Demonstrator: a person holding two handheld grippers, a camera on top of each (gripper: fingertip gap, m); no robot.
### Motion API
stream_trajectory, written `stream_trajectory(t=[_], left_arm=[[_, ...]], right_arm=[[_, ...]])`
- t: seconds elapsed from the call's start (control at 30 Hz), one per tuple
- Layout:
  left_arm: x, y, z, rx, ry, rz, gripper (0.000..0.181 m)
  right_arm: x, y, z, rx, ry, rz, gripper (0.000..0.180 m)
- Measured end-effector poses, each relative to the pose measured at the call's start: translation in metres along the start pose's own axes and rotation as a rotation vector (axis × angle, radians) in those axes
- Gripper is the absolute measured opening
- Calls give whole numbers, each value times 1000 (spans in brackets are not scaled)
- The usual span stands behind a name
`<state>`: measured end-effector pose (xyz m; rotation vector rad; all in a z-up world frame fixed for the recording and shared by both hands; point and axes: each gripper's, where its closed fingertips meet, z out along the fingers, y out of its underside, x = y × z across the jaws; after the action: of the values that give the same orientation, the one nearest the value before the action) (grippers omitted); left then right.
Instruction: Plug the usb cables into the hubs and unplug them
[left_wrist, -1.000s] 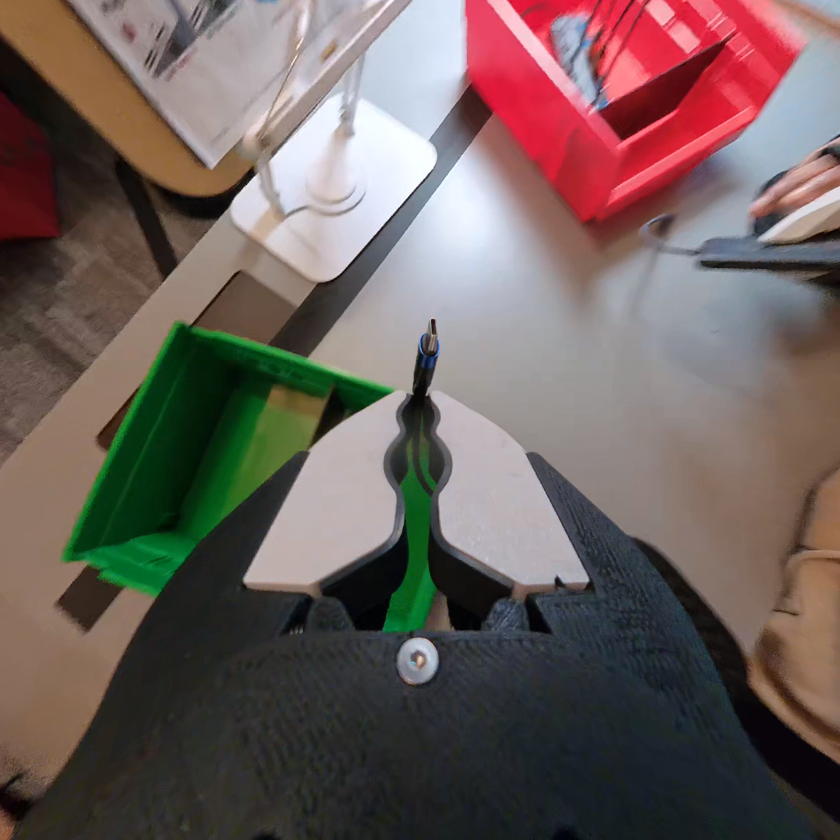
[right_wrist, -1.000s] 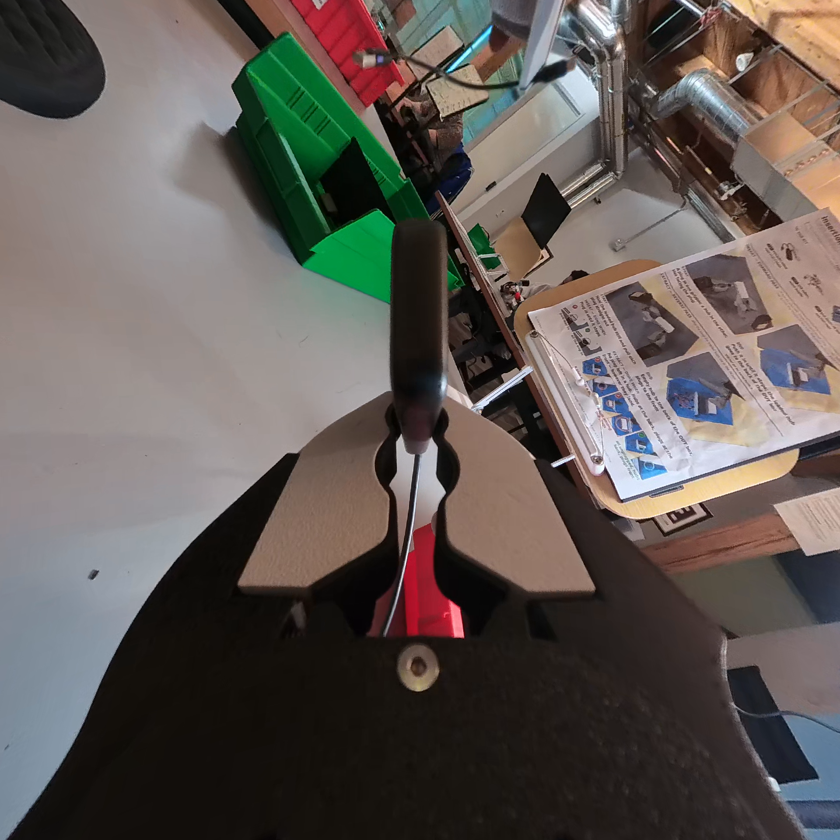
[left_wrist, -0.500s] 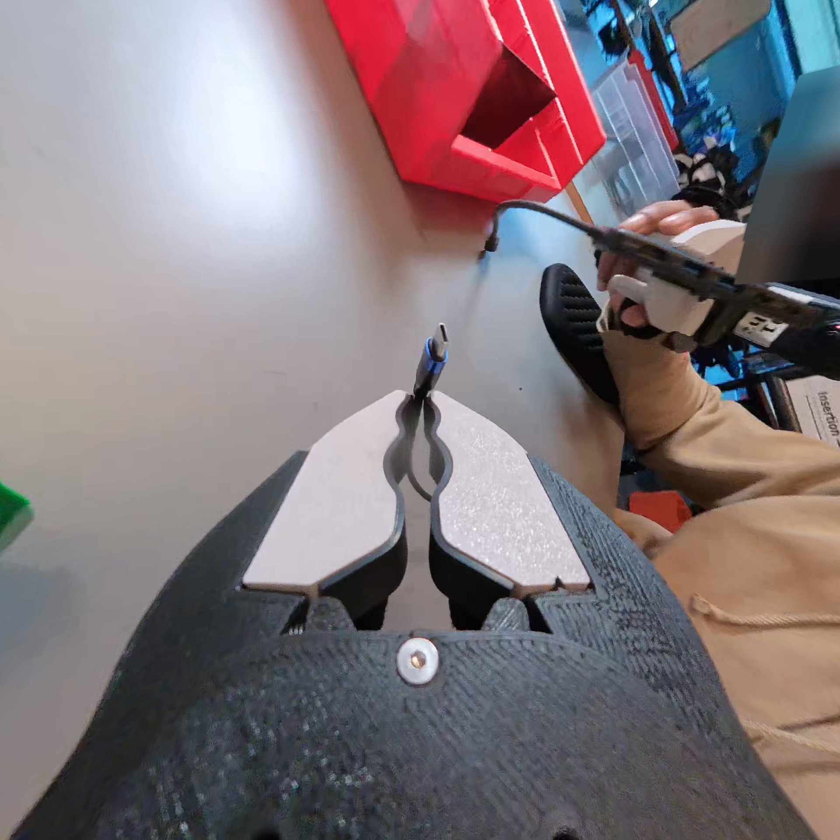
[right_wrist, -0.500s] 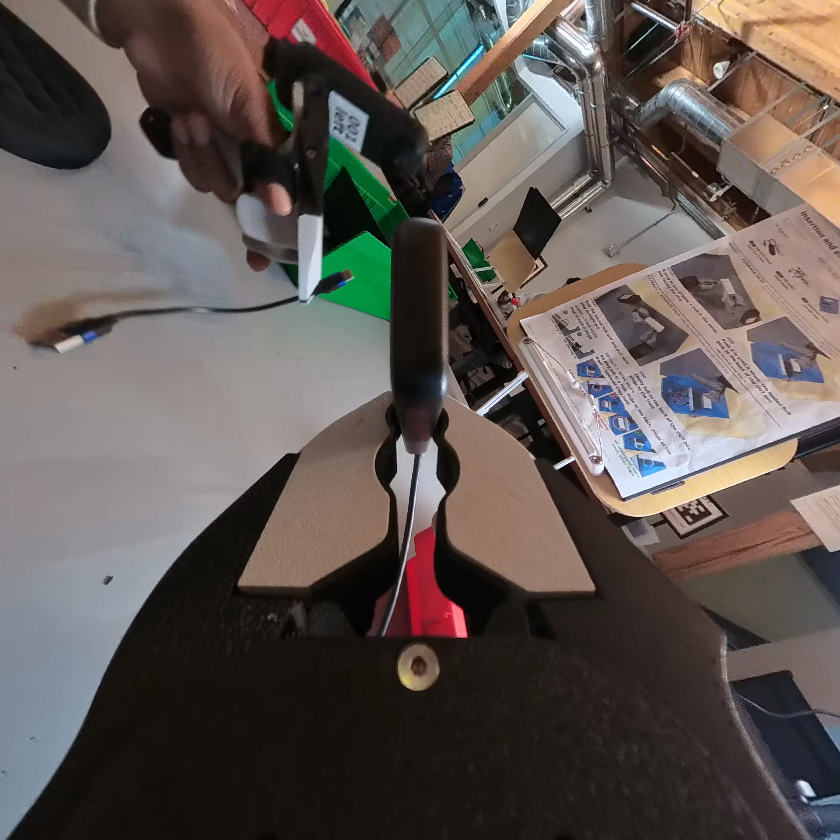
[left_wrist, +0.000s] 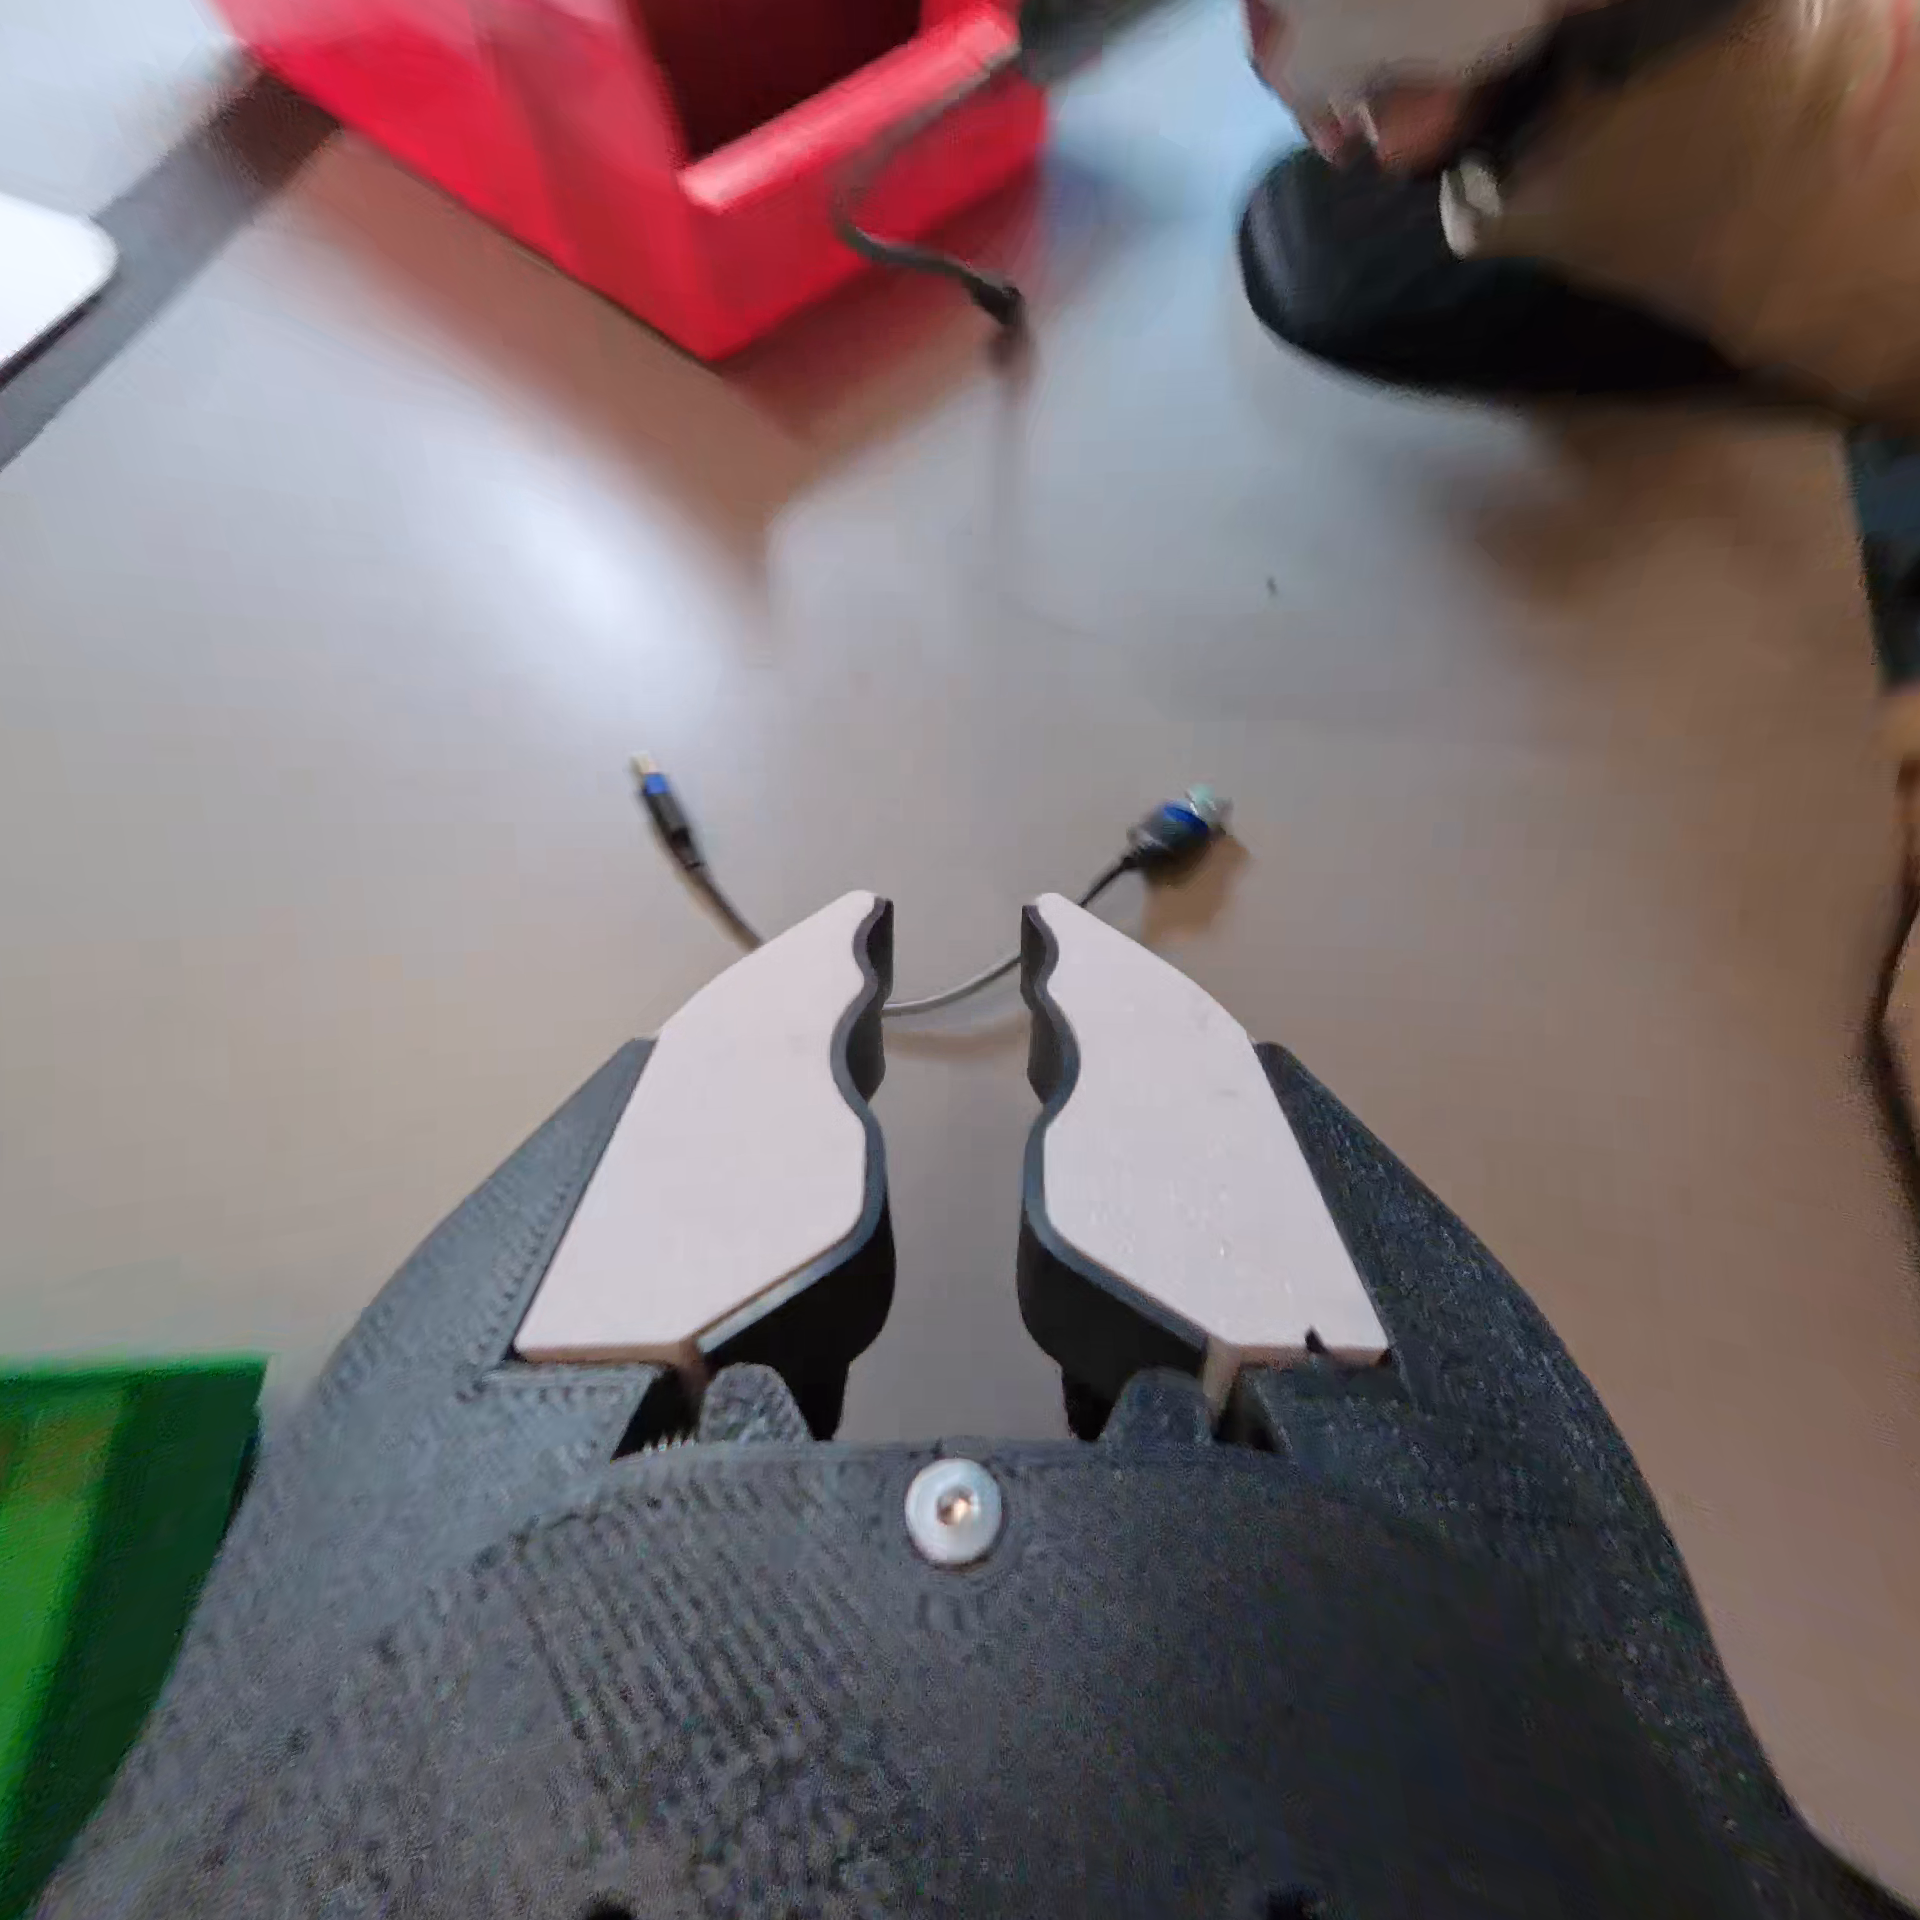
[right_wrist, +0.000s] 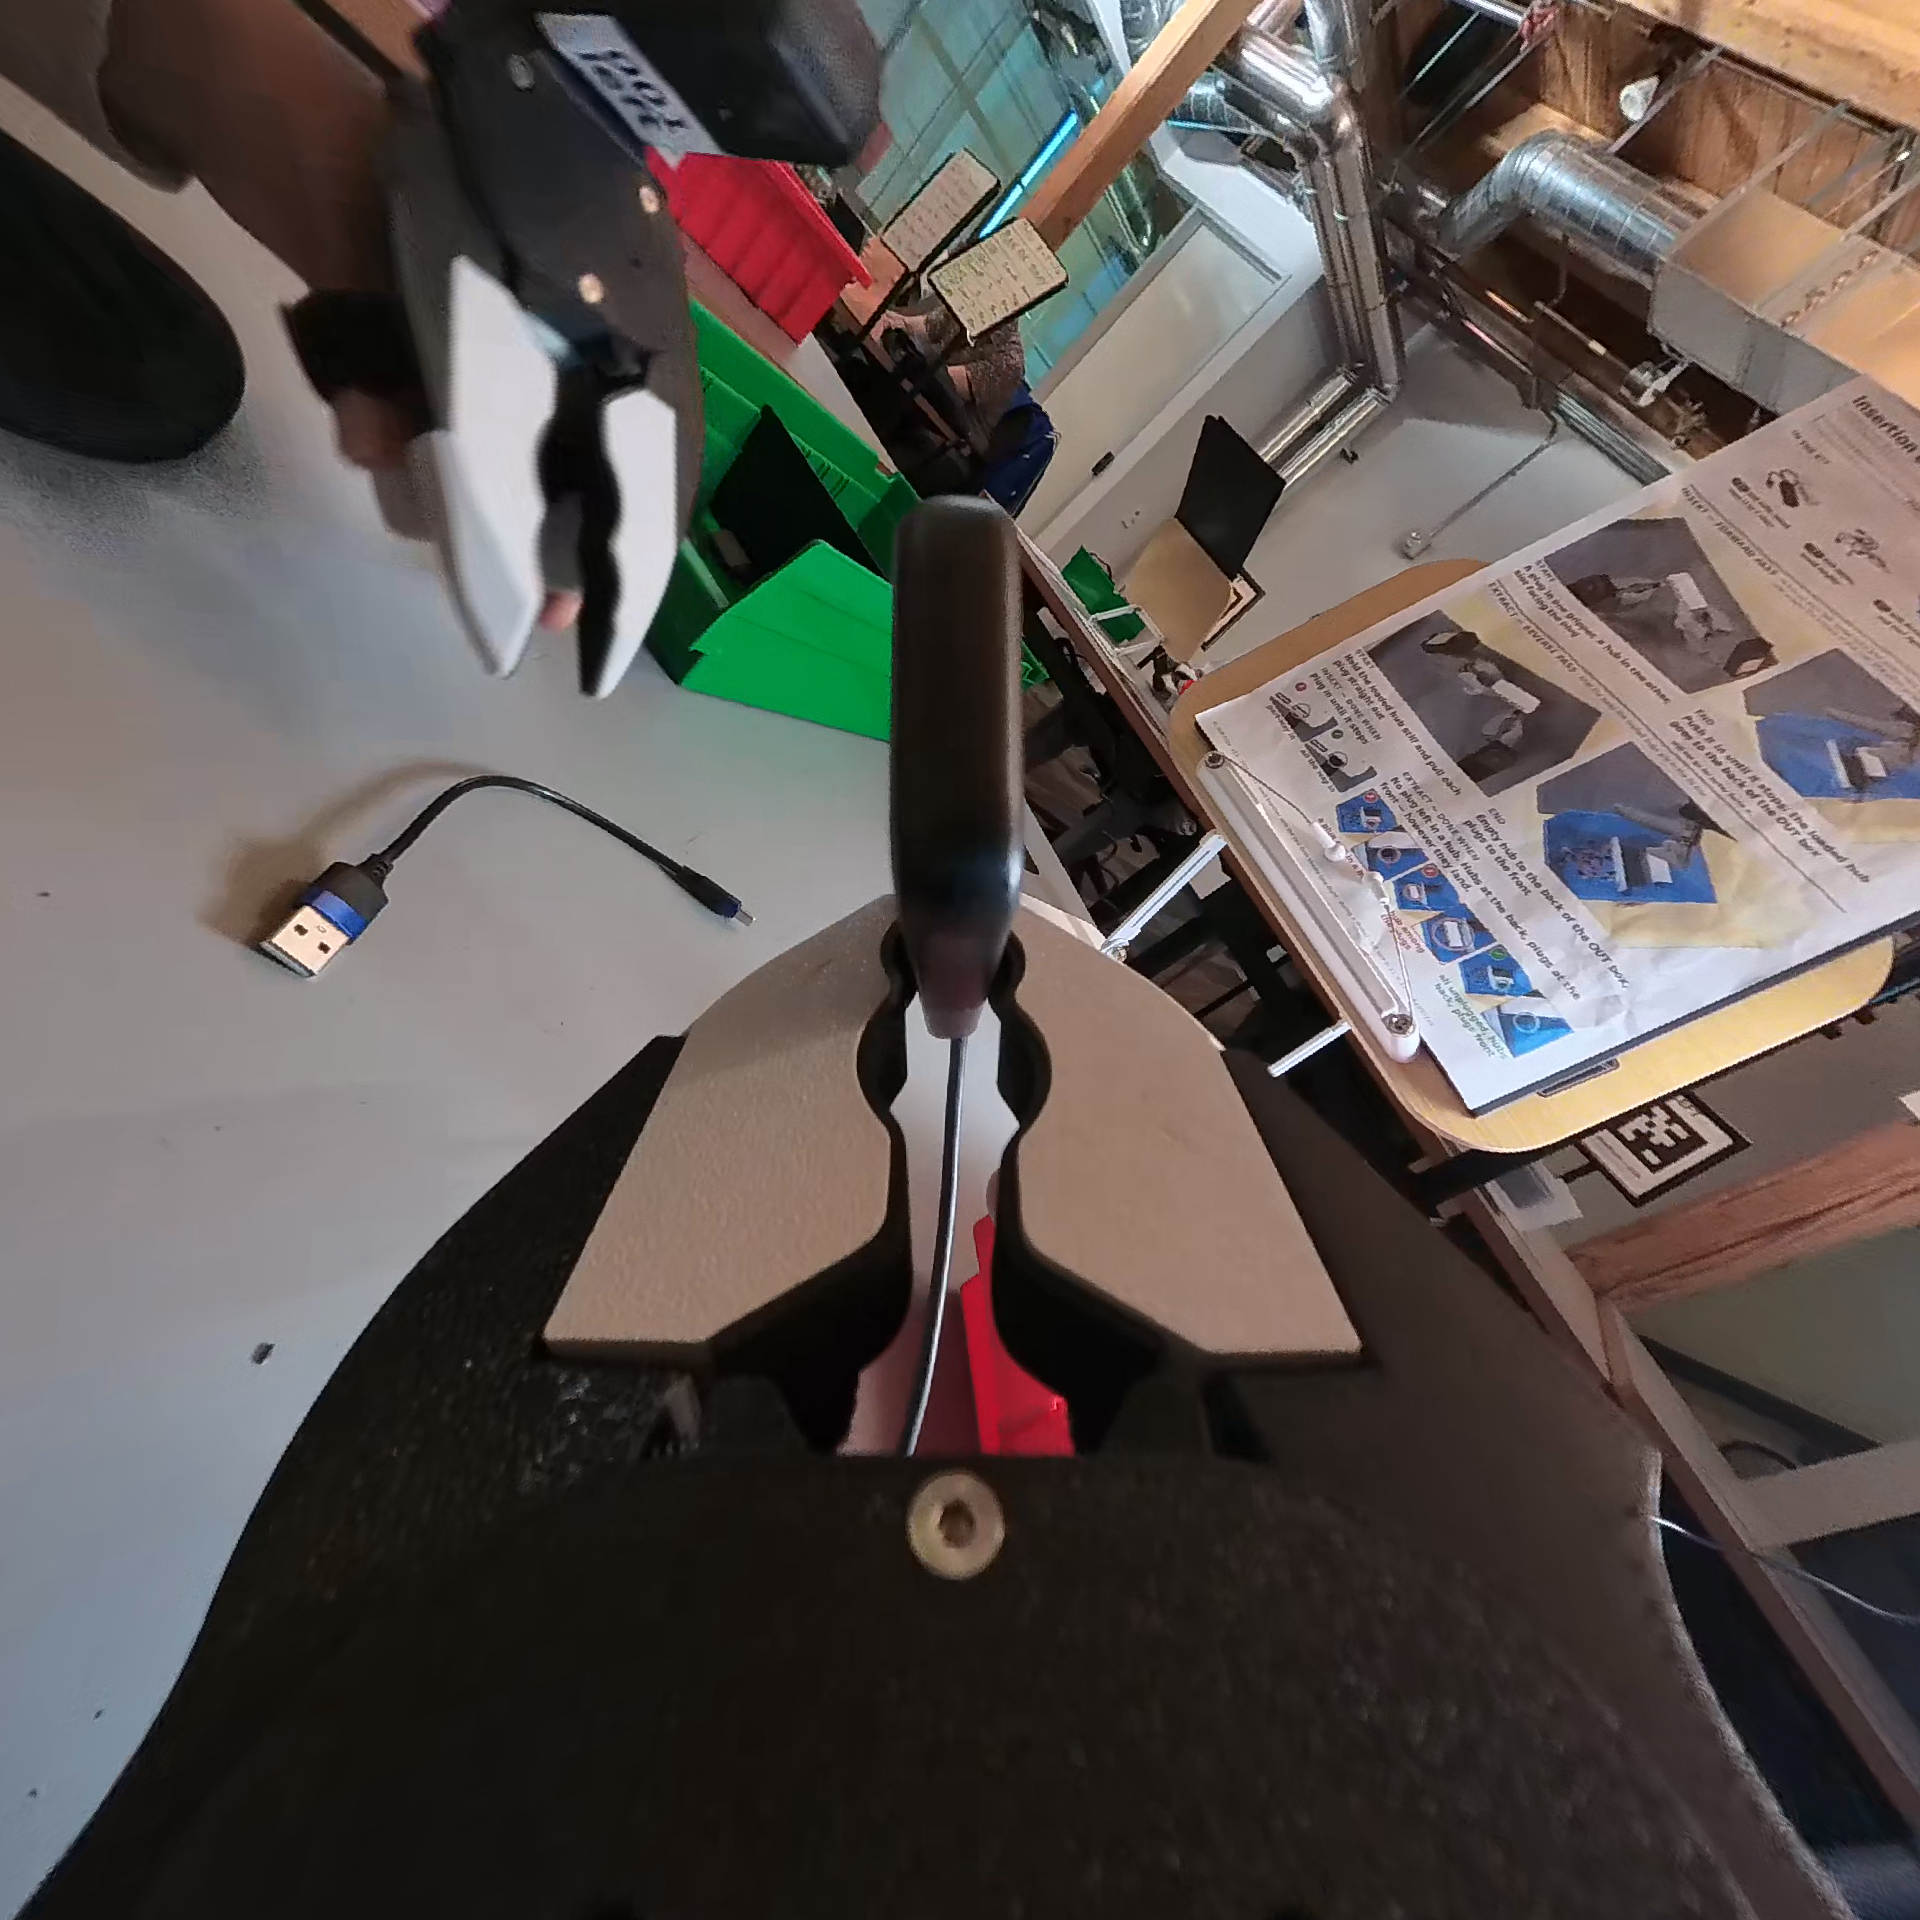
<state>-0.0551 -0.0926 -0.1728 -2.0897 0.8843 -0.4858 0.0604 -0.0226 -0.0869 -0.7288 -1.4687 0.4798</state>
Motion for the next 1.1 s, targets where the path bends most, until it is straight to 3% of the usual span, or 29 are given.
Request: stream_trajectory(t=[0.17,0.3,0.4,0.53,0.67,0.77,0.9,0.97,1.1], left_arm=[[8,24,30,-218,-36,341,29],[7,26,39,-260,-15,406,26],[11,29,42,-267,6,420,6],[10,24,35,-224,-35,389,4],[17,6,14,-122,-7,271,4],[36,-15,-8,-18,125,120,4],[83,-53,-47,133,583,-233,3],[81,-70,-58,244,739,-427,3],[53,-34,-24,109,761,-670,3]], right_arm=[[4,1,-2,4,13,19,12],[7,2,-3,6,19,38,12],[8,0,-4,28,15,67,12],[9,-7,-8,83,-5,117,12],[10,-12,-10,114,-10,134,12],[9,-10,-9,109,-12,132,12],[7,-9,-7,103,-19,138,12],[7,-9,-7,102,-19,138,12],[8,-10,-8,103,-17,138,12]])
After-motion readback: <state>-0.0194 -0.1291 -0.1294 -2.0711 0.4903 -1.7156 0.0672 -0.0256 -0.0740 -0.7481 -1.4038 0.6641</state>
